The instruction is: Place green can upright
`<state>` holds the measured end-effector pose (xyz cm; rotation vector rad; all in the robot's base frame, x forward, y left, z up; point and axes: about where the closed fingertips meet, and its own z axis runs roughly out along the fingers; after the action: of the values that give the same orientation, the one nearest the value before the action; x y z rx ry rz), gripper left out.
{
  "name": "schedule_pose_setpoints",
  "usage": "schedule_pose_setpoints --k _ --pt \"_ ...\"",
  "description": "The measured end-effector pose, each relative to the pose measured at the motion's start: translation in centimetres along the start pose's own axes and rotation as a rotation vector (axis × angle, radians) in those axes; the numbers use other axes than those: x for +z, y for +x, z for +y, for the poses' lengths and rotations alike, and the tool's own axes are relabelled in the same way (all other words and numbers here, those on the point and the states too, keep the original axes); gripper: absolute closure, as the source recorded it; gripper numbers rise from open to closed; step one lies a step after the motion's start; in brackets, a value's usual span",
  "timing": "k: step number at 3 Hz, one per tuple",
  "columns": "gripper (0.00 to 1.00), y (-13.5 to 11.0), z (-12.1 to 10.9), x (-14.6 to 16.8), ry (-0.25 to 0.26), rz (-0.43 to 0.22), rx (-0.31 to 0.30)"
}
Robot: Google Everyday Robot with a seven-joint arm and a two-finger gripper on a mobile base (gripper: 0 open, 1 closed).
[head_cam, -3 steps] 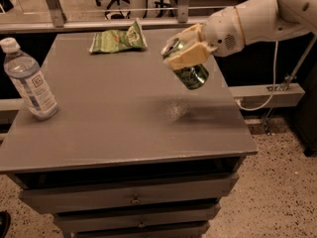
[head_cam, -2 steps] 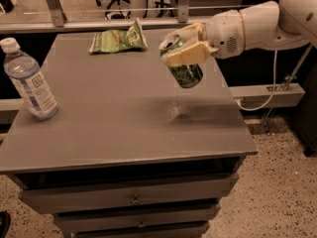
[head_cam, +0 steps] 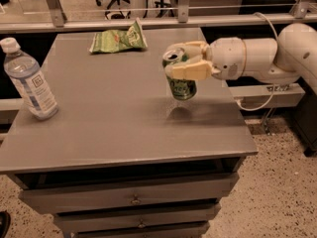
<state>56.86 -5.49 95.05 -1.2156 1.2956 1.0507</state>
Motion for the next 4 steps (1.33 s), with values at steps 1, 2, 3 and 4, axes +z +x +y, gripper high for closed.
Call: schedule_pose_setpoints --k 1,2,3,4 --pt "1.0 1.9 0.2 -1.0 0.012 -0.097 0.01" --pt "1.0 2.3 0.3 -1.6 0.018 -0.16 -0.007" --pt "0.85 2.4 0.6 -2.4 0.022 -0.209 -0.048" --pt "0.62 2.5 0.9 -2.7 0.02 -0.239 -0.086"
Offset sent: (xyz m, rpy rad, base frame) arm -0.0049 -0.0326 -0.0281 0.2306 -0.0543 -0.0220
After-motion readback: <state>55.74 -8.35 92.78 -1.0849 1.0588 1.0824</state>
